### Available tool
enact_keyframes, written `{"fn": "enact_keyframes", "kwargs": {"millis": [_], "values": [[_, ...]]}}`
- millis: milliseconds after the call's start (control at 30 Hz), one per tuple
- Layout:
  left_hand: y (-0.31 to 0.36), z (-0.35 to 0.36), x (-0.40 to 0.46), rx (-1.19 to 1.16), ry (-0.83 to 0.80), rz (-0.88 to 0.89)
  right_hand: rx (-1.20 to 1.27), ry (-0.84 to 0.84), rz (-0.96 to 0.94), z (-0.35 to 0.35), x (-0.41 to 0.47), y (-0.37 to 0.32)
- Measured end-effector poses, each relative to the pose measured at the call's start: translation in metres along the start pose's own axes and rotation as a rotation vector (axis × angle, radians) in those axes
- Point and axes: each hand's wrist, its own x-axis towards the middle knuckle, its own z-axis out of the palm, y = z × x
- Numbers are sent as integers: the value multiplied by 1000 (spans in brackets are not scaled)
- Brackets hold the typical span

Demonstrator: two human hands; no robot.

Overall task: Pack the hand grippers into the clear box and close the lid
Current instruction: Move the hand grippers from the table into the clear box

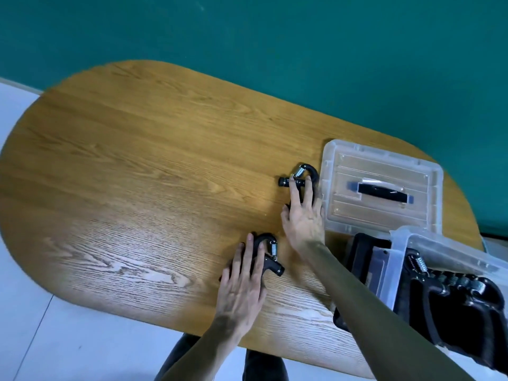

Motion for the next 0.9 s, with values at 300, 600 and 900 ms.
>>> {"fn": "enact_keyframes", "kwargs": {"millis": [300, 600, 900], "values": [[-25, -7, 15, 73, 137, 27, -18, 37, -49, 3, 6, 1], [-24, -25, 17, 133, 76, 56, -26, 83, -79, -4, -2, -8], [-8, -93, 3, 102, 117, -136, 100, 103, -115, -62, -54, -29]]}}
